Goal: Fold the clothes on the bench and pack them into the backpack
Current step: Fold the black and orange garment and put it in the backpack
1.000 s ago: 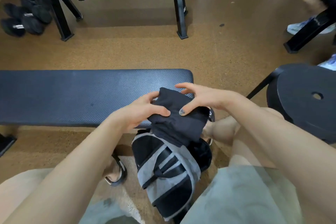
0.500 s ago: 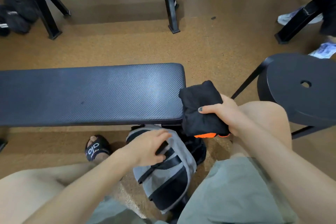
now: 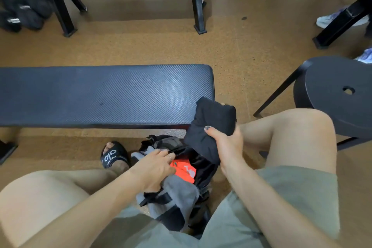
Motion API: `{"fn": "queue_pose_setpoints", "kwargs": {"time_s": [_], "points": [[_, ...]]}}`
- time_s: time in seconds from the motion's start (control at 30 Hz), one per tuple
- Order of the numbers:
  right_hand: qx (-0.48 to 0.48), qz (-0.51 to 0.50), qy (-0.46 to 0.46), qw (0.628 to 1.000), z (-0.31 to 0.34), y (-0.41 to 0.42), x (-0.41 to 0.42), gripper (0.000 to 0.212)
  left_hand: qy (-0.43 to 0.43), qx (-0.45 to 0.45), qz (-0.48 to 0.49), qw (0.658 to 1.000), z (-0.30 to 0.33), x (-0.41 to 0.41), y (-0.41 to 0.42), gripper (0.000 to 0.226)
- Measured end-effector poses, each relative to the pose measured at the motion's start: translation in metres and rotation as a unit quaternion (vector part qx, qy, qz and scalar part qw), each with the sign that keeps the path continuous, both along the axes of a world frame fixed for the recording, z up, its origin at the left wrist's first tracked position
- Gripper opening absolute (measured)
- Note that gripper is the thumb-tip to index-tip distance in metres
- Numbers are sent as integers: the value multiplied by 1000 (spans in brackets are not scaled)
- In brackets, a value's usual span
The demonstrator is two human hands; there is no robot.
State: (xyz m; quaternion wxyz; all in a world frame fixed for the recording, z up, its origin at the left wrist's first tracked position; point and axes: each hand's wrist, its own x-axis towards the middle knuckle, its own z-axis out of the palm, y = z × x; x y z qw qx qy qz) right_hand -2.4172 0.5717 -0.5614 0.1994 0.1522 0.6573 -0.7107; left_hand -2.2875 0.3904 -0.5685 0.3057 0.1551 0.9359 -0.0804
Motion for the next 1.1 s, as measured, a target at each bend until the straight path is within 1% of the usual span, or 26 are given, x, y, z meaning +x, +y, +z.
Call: {"fn": "queue_pose_setpoints", "kwargs": {"time_s": [0.03,0.1,0.17,0.23,0.27,0.33,0.37,0.4,0.43,0.47,0.57,0.63,0.67,0.7,0.73,0.8,0.83,0.87,0.9,0.93,0.97,1.0,1.03,1.1], "points": [[18,21,27,999,-1,-5,10,55,20,5,-16,1000,-1,11,-7,37],[62,90,81,991,-8,-14,32,53,49,42,-28,998,-1,26,-18,35],[98,189,115,970,-21,-23,51,53,69,75,-37,994,3,33,-23,35],[137,293,107,940,-34,-31,65,57,114,105,-47,987,11,36,-25,29],[154,324,90,929,-41,-35,68,57,145,124,-50,980,16,37,-27,24],[182,351,47,917,-50,-40,66,56,194,137,-56,970,24,40,-31,16],[200,369,37,907,-52,-41,62,55,209,133,-59,967,27,42,-33,13],[224,397,40,889,-54,-42,59,53,216,128,-60,966,29,43,-35,13],[249,434,52,864,-55,-44,55,51,218,125,-60,966,29,43,-37,14],[283,474,71,830,-55,-47,52,49,220,124,-57,966,29,43,-39,16],[395,577,124,704,-54,-61,45,44,227,128,-49,964,26,36,-39,18],[449,621,146,626,-57,-74,43,43,231,137,-46,962,28,30,-37,17],[474,632,159,592,-58,-80,43,41,231,141,-42,962,31,28,-37,17],[497,631,172,570,-58,-85,44,39,230,144,-40,962,34,25,-37,18],[513,627,175,559,-60,-89,44,37,225,147,-37,963,36,23,-38,19],[519,614,161,572,-67,-96,39,43,209,149,-21,966,40,21,-40,25],[512,605,148,591,-67,-99,36,48,205,151,-11,967,42,20,-41,28],[495,591,131,623,-68,-103,31,52,206,154,1,966,44,21,-42,30],[466,576,107,663,-68,-107,29,55,210,155,12,965,45,20,-43,32],[420,567,82,703,-68,-110,27,57,218,152,19,964,48,17,-45,33],[374,569,59,730,-67,-113,28,55,225,145,24,963,51,13,-46,33],[346,584,38,733,-68,-115,31,49,226,134,26,965,55,8,-47,33],[349,598,21,721,-69,-116,33,43,226,122,24,966,58,3,-46,33],[383,603,-11,700,-76,-112,35,38,212,100,16,972,60,-3,-41,25]]}}
